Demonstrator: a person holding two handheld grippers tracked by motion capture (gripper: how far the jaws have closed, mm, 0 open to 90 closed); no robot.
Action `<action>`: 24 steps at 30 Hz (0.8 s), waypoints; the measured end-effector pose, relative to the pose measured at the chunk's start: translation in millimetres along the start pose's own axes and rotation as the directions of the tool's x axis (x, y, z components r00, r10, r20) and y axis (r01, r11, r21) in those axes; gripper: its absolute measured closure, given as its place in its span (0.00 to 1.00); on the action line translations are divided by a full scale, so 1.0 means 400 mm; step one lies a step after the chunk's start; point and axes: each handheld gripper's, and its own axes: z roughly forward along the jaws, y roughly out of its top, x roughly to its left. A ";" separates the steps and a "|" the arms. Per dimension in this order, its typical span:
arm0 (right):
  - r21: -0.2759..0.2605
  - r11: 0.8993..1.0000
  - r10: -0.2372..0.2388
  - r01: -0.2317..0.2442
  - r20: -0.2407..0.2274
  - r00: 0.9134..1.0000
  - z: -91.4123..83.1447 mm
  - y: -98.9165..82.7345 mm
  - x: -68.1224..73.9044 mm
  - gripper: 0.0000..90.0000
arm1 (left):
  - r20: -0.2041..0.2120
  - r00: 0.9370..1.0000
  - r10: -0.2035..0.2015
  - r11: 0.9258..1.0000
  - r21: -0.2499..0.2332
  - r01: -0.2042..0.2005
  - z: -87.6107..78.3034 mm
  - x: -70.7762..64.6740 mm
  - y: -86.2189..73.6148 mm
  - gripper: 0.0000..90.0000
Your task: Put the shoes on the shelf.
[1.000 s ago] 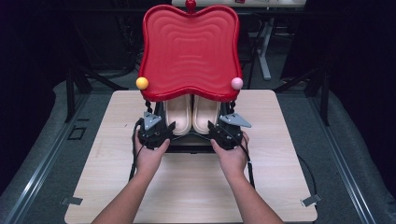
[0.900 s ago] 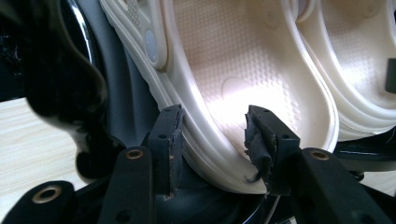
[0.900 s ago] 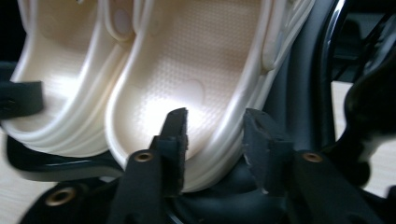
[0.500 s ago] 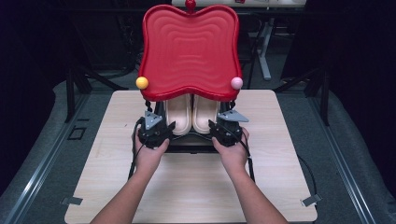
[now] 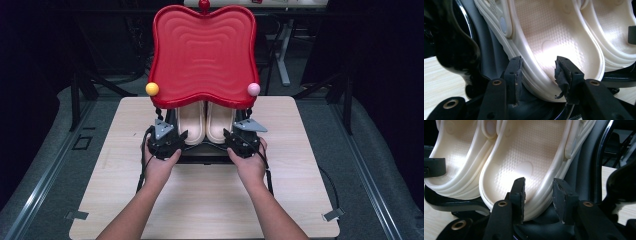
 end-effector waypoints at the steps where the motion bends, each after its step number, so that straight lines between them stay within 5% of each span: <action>1: 0.000 1.000 0.001 -0.001 -0.002 1.000 0.000 0.000 0.000 0.69 | 0.001 1.000 -0.004 1.000 0.000 0.004 0.000 0.000 0.000 0.63; 11: -0.029 0.999 0.041 -0.042 -0.045 0.998 -0.030 -0.002 0.003 0.64 | 0.037 0.999 -0.019 1.000 -0.009 0.020 -0.019 -0.004 0.003 0.55; 24: -0.068 0.998 -0.022 0.016 -0.075 0.997 -0.107 0.000 0.008 0.58 | 0.093 0.996 0.016 0.999 -0.033 -0.013 -0.096 -0.016 -0.008 0.54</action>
